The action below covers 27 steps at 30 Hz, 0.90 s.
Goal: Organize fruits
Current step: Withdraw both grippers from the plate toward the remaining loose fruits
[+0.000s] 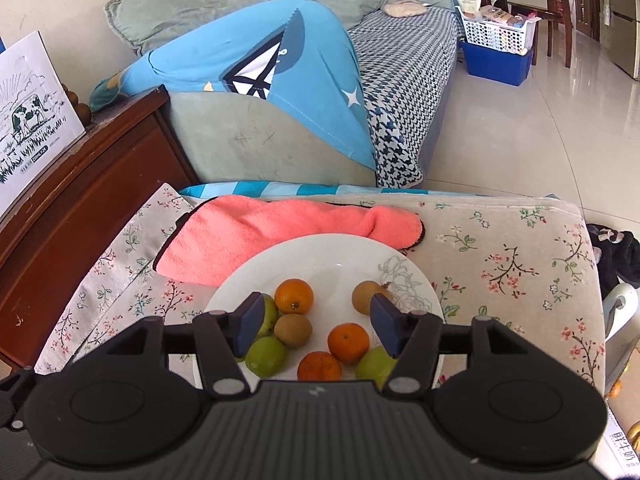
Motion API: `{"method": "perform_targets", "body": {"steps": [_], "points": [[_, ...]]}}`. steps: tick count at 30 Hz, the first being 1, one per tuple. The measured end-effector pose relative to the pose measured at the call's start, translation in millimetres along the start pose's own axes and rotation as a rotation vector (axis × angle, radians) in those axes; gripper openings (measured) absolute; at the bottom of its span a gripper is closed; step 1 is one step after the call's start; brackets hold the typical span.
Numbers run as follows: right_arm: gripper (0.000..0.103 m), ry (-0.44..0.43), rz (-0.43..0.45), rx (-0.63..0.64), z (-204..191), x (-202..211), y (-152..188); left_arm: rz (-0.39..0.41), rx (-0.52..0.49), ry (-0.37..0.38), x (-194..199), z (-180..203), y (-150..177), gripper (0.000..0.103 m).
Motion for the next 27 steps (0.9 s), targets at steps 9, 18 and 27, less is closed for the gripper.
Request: {"method": "perform_targets", "body": {"steps": [9, 18, 27], "points": [[0.064, 0.008, 0.004, -0.026, -5.0, 24.9, 18.9, -0.061, 0.059, 0.031, 11.1, -10.3, 11.9, 0.092], [0.064, -0.076, -0.010, -0.001, -26.6, 47.6, 50.7, -0.062, 0.150, -0.034, 20.5, -61.3, 18.4, 0.092], [0.055, -0.145, -0.027, 0.040, -49.9, 50.8, 73.6, -0.042, 0.289, -0.108, 29.2, -117.5, 24.3, 0.092]]}}
Point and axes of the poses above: each gripper's, at about its wrist camera, not at the fingertips, and x roughly against the way its jaws point, z to its right, y to its underside, the point moved 1 cm from there along -x, roughly the way its jaws point, and after that the axes turned 11 degrees about x, right-handed, at the moved point
